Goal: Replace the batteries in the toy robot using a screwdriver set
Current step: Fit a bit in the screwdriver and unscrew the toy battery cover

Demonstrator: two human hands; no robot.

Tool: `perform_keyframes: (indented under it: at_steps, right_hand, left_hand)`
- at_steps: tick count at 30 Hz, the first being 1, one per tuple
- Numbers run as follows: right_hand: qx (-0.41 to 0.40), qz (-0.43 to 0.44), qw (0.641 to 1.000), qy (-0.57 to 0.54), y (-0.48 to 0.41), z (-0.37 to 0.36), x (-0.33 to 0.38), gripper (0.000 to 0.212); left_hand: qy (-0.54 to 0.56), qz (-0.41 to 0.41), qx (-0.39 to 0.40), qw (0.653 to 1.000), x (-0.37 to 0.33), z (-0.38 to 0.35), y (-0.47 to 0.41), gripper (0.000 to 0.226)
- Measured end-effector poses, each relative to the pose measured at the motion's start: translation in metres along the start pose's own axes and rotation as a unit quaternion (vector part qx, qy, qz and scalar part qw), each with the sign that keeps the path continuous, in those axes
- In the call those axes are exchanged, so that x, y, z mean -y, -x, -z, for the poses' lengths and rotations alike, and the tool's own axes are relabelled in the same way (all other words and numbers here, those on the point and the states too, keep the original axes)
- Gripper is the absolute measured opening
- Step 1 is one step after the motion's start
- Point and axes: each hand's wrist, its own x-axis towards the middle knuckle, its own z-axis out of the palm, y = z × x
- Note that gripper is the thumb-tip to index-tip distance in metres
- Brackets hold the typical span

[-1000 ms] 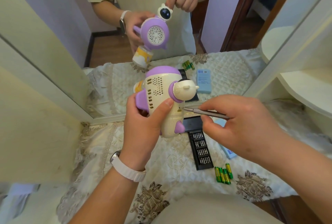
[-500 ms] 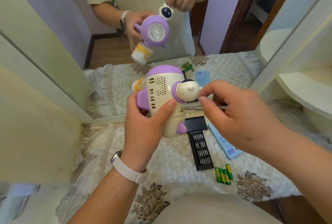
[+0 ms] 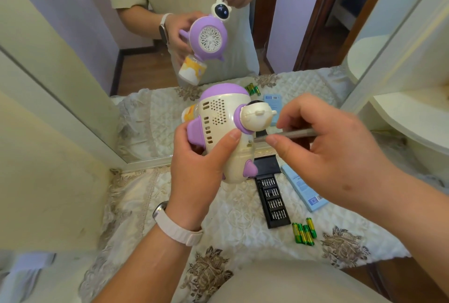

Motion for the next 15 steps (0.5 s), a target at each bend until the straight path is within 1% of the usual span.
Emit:
perform_keyframes:
  at_steps: [6,8,12,15]
  right_hand:
    - [-0.015,-0.014,1.0,-0.002,0.0,0.001,0.003,0.015]
    - [-0.009,-0.01,1.0,-0.01,-0.001,0.003,0.002,0.011]
    - [-0.016,0.015,1.0,-0.006,0.001,0.007,0.003,0.011]
    - [-0.028,0.018,0.999,-0.026,0.004,0.007,0.004,0.013]
  left_hand:
    - [0.018,0.0,0.006,1.0,-0.005,-0.002,0.002,0.051]
    - [0.023,0.0,0.003,1.0,-0.006,-0.003,0.003,0.051]
    - [0.042,-0.016,-0.012,0.999,-0.009,-0.004,0.006,0.058]
    - [0.059,-0.021,-0.022,0.998,-0.014,-0.006,0.009,0.052]
